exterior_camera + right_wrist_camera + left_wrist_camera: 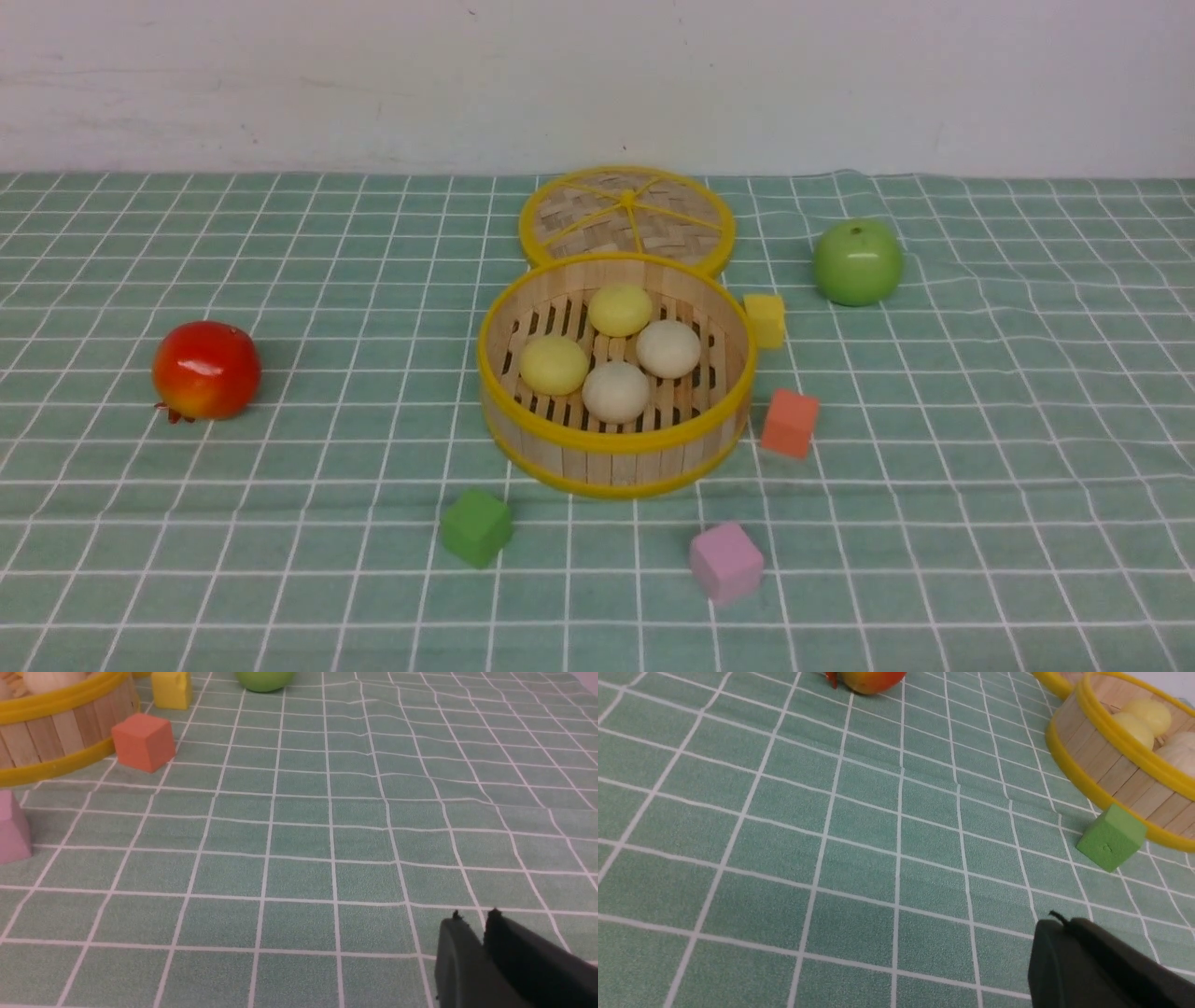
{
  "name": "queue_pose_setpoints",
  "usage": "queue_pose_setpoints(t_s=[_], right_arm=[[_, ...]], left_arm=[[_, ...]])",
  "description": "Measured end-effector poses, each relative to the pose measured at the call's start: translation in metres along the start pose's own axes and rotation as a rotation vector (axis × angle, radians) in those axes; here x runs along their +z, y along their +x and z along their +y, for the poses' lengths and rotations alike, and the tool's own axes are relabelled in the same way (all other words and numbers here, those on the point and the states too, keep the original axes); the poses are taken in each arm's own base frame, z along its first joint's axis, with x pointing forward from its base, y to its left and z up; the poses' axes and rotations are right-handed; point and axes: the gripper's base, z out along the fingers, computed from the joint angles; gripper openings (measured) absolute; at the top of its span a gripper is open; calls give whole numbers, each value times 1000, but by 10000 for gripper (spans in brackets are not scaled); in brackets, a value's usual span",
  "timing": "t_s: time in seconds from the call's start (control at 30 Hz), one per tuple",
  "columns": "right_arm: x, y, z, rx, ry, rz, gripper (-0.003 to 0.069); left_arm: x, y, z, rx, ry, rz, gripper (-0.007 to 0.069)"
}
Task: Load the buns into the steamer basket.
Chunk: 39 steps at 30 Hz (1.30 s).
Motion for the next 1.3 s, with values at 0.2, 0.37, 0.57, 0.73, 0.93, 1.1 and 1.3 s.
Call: queue_pose_setpoints(t_s=[0.2, 0.37, 0.57, 0.73, 0.93, 1.1, 1.3], right_arm=[[0, 0, 0, 0, 0, 0, 87], [0, 0, 0, 0, 0, 0, 93], [0, 0, 0, 0, 0, 0, 102], [0, 0, 0, 0, 0, 0, 108], [0, 0, 0, 0, 0, 0, 115], [0, 0, 0, 0, 0, 0, 120], [0, 0, 0, 0, 0, 0, 126]], left_arm=[[0, 0, 0, -2, 0, 0, -14], [0, 0, 0, -2, 0, 0, -14], [0, 0, 0, -2, 0, 0, -14], [0, 0, 0, -3, 0, 0, -14], [0, 0, 0, -4, 1, 0, -13], [0, 0, 0, -4, 1, 0, -13], [0, 0, 0, -4, 1, 0, -11]])
